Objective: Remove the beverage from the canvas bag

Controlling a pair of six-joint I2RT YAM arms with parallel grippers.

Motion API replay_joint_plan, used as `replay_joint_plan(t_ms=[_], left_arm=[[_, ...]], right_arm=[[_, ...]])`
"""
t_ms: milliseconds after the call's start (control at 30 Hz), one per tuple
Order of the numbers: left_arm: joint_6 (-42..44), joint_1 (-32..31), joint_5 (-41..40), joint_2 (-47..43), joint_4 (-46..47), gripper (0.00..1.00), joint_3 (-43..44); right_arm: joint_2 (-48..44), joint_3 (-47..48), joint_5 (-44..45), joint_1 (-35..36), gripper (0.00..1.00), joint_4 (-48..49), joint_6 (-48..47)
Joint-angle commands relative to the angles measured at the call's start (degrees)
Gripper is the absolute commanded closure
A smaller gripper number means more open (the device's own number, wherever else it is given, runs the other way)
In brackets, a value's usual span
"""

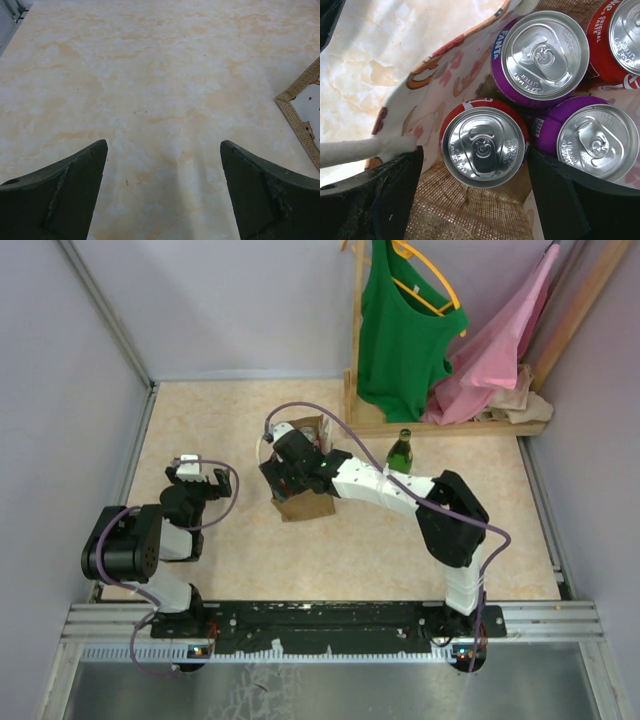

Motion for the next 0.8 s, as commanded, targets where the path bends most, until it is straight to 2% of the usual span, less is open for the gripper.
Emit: replay_joint_plan(t_ms=[0, 367, 467, 500, 567, 633, 667, 700, 767], left_arm=[[0.2, 0.0, 0.6, 0.4, 0.9, 0.00, 0.6], [0.2, 0.1, 0.6, 0.4, 0.8, 0.00, 0.6], [0.2, 0.0, 0.5, 0.4, 0.8, 0.00, 0.6], [0.2, 0.1, 0.6, 0.4, 0.9, 0.00, 0.6], [0.2, 0.0, 0.6, 0.4, 0.8, 0.00, 0.6], [0.2, 0.1, 0.6, 0.4, 0.8, 0.00, 0.6], [0.2, 0.1, 0.6, 0.4, 0.9, 0.00, 0.6], [0.2, 0.0, 0.6, 0.4, 0.9, 0.00, 0.6], [0.2, 0.0, 0.6, 0.4, 0.8, 0.00, 0.6]], right_arm=[[3.1, 0.7, -1.1, 0.2, 0.17, -0.7, 0.6], [6.4, 2.2, 0.7, 0.2, 0.27, 0.0, 0.5], [6.9, 2.4, 1.7, 0.2, 0.34, -0.4, 0.5], [6.9, 2.4, 2.1, 0.2, 0.40, -0.5, 0.5], [6.6, 2.3, 2.6, 0.3, 0.57, -0.7, 0.2], [6.2, 2.1, 3.1, 0.2, 0.79, -0.8, 0.0], [5.9, 2.2, 3.4, 0.2, 0.94, -0.8, -0.2], [5.5, 2.3, 3.7, 0.3, 1.00, -0.8, -0.3], [4.3, 2.4, 4.0, 0.3, 1.00, -0.5, -1.2]])
